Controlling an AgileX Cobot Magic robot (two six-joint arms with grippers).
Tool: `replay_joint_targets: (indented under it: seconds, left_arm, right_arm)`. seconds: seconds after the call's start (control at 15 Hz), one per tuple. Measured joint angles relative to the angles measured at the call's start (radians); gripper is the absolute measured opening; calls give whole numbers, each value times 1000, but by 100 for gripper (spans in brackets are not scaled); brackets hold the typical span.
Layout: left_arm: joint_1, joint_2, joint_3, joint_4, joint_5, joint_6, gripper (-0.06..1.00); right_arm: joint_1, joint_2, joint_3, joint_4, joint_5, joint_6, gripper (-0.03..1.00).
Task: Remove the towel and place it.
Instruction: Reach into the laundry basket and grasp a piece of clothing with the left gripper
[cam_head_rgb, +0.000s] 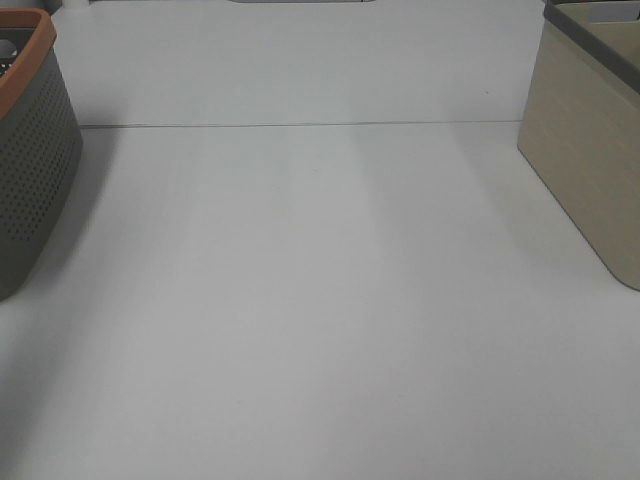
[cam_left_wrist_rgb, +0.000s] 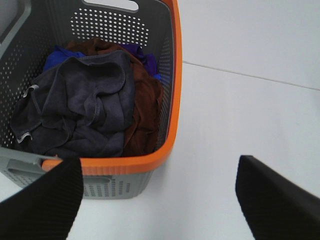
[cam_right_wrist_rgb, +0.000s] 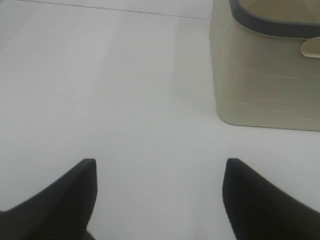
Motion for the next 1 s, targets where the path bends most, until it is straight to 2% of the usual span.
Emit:
replay_joint_targets:
  seconds: [0.2, 0.27, 0.33, 0.47, 0.67, 0.8, 1.0]
  left_arm:
    - [0, 151, -72, 34, -63, -66, 77]
    - [0, 195, -79, 37, -114, -105, 77]
    - [0, 274, -81, 40, -234, -241, 77]
    - [0, 326, -81, 83, -357, -451, 76]
    - [72, 392, -81, 183, -442, -773, 76]
    - [166, 441, -81, 196, -454, -915, 76]
    - [235, 506, -81, 198, -507, -1012, 76]
  right_arm:
    - [0, 0, 0, 0, 0, 0, 70]
    - [0, 0, 0, 0, 0, 0, 70]
    - [0, 0, 0, 0, 0, 0, 70]
    - [0, 0, 0, 0, 0, 0, 70]
    - [0, 0, 0, 0, 0, 0, 70]
    - [0, 0, 0, 0, 0, 0, 70]
    - [0, 0, 0, 0, 0, 0, 70]
